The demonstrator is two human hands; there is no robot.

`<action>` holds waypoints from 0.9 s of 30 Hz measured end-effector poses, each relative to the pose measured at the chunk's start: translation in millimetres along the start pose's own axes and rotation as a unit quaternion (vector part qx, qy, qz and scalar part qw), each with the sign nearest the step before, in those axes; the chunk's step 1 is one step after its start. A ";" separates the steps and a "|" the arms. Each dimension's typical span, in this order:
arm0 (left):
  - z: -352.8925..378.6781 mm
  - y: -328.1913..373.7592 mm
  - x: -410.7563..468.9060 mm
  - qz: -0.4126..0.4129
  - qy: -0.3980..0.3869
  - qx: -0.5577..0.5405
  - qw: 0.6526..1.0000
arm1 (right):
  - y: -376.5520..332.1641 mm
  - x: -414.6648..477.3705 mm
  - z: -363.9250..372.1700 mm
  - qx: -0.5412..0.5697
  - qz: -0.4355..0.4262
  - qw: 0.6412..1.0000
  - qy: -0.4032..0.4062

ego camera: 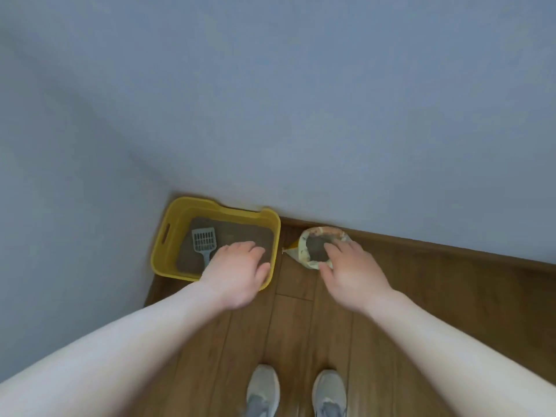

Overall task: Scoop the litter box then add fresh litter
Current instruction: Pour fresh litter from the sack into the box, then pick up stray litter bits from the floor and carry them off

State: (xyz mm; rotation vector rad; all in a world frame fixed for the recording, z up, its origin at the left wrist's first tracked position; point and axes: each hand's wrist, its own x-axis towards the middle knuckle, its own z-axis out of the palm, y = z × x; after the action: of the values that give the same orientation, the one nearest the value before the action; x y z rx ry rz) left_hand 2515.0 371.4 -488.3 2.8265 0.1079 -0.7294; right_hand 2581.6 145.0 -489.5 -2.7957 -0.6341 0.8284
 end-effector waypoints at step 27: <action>141.6 -200.2 -37.9 0.005 0.081 -0.004 0.997 | -182.6 24.7 194.0 0.027 0.007 1.000 0.004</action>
State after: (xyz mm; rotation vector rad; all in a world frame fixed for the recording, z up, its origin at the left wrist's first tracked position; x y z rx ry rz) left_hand 2390.3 533.0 -629.3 2.8732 0.1220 -0.4945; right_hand 2429.3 325.5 -615.1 -2.7570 -0.5840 0.8246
